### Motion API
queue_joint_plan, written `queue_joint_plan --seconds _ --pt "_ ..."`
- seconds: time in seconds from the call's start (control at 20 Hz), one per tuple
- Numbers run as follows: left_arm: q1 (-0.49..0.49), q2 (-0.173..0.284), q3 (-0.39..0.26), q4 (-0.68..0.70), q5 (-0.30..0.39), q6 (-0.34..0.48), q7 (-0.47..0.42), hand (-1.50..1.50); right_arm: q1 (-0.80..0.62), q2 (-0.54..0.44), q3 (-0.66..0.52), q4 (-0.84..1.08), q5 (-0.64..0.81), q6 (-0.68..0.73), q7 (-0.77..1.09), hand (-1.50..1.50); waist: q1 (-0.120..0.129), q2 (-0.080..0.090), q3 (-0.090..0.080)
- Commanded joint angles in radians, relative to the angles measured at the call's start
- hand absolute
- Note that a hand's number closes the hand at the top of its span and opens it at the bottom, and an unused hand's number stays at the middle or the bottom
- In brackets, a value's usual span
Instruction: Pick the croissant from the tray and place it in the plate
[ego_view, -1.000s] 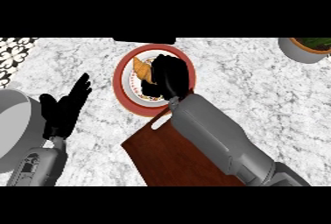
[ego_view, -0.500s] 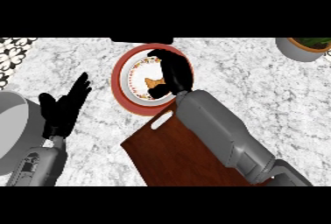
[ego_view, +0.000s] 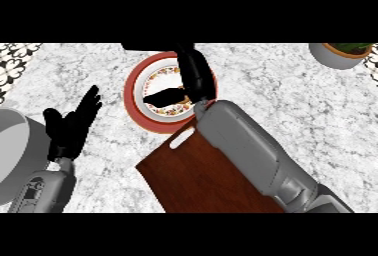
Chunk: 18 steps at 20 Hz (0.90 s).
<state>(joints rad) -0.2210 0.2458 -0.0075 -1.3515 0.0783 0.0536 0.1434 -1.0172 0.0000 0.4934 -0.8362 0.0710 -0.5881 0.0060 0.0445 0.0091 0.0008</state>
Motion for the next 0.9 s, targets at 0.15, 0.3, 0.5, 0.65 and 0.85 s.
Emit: queue_joint_plan --seconds 0.15,0.3,0.5,0.65,0.85 --pt "0.013 0.002 0.01 -0.022 0.014 -0.018 0.012 0.0 0.034 0.0 -0.083 -0.01 -0.287 0.15 -0.047 -1.5 -0.007 -0.001 0.0" --pt "0.098 -0.024 -0.014 -0.084 -0.02 0.013 -0.001 0.0 0.028 0.0 -0.121 0.023 -0.29 0.233 -0.075 -1.5 -0.02 -0.006 -0.001" --pt "0.053 -0.009 0.02 -0.051 -0.006 -0.013 0.008 0.0 0.046 0.0 -0.194 0.14 -0.26 0.315 -0.249 -1.5 -0.027 -0.004 -0.001" --pt "0.013 -0.012 0.035 -0.028 -0.01 -0.009 0.039 0.0 0.099 0.0 -0.209 0.096 -0.219 0.311 -0.248 -1.5 -0.039 -0.008 -0.001" --pt "0.089 0.008 0.057 -0.116 0.004 -0.033 0.055 0.0 0.092 -0.02 -0.238 0.123 -0.18 0.339 -0.25 -1.5 -0.036 -0.009 -0.001"
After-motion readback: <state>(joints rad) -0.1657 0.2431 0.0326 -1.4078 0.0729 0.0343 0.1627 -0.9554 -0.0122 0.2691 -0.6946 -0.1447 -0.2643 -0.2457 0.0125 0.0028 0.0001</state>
